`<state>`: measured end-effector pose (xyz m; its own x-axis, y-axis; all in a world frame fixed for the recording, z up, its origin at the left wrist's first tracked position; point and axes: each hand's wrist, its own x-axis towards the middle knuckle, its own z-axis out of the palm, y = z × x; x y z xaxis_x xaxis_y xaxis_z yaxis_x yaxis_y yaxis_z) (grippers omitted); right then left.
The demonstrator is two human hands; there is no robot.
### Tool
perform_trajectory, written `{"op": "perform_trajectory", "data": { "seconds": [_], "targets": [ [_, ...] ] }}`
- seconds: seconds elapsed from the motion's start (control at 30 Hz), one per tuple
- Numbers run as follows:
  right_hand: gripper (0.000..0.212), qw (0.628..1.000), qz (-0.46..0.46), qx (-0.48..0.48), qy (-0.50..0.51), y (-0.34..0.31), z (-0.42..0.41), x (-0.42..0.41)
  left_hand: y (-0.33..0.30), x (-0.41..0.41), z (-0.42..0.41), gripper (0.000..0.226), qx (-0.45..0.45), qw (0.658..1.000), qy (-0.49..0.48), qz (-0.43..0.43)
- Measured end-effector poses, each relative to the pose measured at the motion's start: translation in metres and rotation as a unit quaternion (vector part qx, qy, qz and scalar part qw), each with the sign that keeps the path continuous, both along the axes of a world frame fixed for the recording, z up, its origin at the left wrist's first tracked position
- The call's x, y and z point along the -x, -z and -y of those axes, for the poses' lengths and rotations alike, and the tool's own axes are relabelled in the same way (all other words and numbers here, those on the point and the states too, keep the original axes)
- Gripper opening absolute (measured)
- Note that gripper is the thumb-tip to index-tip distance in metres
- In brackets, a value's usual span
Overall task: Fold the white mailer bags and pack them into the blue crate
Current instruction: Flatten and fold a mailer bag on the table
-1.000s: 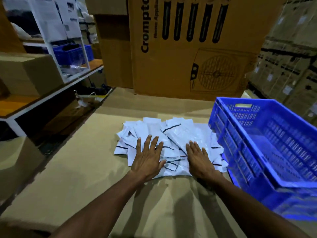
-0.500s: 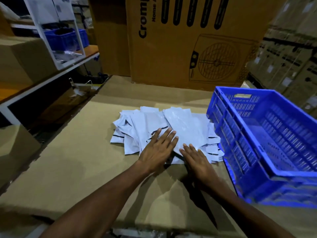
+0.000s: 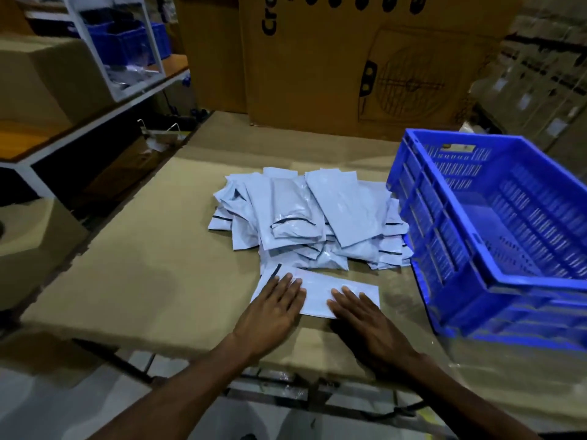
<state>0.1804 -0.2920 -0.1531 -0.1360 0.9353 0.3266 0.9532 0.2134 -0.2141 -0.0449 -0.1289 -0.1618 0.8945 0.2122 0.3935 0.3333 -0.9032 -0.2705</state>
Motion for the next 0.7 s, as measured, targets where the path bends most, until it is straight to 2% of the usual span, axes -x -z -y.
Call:
{"op": "perform_trajectory", "data": {
  "seconds": [0.27,0.4,0.5,0.57,0.63,0.7],
  "targets": [
    [0.047,1.0,0.0,-0.01,-0.009,0.006,0.01,0.005,-0.005,0.02,0.018,0.051,0.099,0.994,-0.033,-0.034],
    [0.055,0.999,0.016,0.035,-0.016,0.0,0.018,0.002,-0.017,0.03,0.024,0.045,0.107,0.994,-0.008,0.037],
    [0.059,0.998,-0.025,0.022,0.054,-0.016,0.004,0.02,-0.03,0.011,0.021,0.038,0.119,0.988,-0.026,0.094],
    [0.058,0.995,-0.035,0.024,0.094,-0.021,-0.017,0.035,-0.036,-0.011,0.021,0.041,0.175,0.98,-0.052,0.08],
    [0.053,0.991,-0.036,0.056,0.119,-0.015,-0.033,0.047,-0.036,-0.026,0.024,0.05,0.241,0.967,-0.08,0.025],
    [0.055,0.987,-0.022,0.093,0.13,-0.006,-0.038,0.053,-0.025,-0.031,0.026,0.061,0.261,0.958,-0.113,-0.025]
  ]
}}
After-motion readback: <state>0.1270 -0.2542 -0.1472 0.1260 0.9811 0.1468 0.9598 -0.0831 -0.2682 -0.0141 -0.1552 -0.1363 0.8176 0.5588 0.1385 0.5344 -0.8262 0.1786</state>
